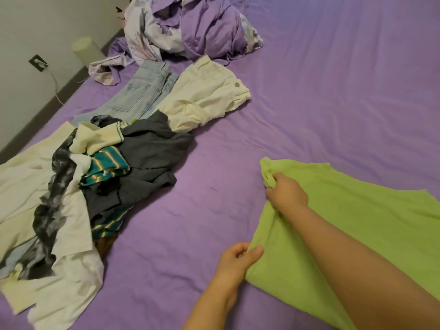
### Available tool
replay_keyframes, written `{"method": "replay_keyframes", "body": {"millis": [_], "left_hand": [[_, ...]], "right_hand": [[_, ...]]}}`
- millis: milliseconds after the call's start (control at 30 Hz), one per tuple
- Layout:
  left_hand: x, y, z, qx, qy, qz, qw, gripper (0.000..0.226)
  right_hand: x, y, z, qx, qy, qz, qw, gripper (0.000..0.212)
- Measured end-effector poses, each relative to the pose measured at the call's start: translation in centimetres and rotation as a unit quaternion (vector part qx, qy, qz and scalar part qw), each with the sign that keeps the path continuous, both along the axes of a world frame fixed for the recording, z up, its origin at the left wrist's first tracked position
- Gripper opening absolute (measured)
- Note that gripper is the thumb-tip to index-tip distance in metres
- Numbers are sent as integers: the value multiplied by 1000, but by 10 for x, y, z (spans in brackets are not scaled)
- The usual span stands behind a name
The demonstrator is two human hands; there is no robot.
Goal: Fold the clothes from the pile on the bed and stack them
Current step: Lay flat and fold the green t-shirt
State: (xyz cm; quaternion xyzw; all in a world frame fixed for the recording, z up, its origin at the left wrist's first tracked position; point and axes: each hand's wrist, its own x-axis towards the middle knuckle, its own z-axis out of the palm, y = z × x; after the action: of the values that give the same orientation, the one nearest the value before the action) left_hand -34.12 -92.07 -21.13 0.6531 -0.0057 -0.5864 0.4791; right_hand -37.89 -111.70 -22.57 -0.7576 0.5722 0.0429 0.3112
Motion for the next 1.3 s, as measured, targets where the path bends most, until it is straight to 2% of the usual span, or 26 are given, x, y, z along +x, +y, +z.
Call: {"method": "replay_keyframes", "body": {"millis": [67, 133, 267, 500, 633, 867, 1133, 1233, 1300], "left_hand": [[-5, -3, 8, -24, 13, -8, 1000, 4], [-15, -9, 19, -50, 26, -25, 998, 9], [-52, -20, 37, -86, 58, -79, 991, 15], [-153, -31, 50, -92, 81, -151, 981, 26], [-211, -40, 45, -91, 43, -218, 971, 33], [-300, -57, 36, -97, 47, -308, 945, 39], [-350, -70, 13, -79, 59, -345, 934, 36], [-343, -71, 5, -65, 7, -307, 949, 30], [-326, -71, -3, -66, -114, -289, 948, 29]], "right_hand": [[-19, -6, 9, 25, -103, -42, 993, 21], [-41, -7, 18, 32, -157, -71, 984, 23], [-94, -12, 34, 65, -203, -126, 969, 23], [-213, -29, 65, 41, -242, -180, 953, 40], [-281, -34, 64, 14, -226, -196, 954, 45], [-377, -33, 40, -31, -194, -251, 948, 45], [-426, -26, 8, 20, -185, -349, 918, 46], [-428, -1, -2, 49, -141, -295, 944, 66], [-424, 24, -6, 60, -89, -255, 961, 90]]}}
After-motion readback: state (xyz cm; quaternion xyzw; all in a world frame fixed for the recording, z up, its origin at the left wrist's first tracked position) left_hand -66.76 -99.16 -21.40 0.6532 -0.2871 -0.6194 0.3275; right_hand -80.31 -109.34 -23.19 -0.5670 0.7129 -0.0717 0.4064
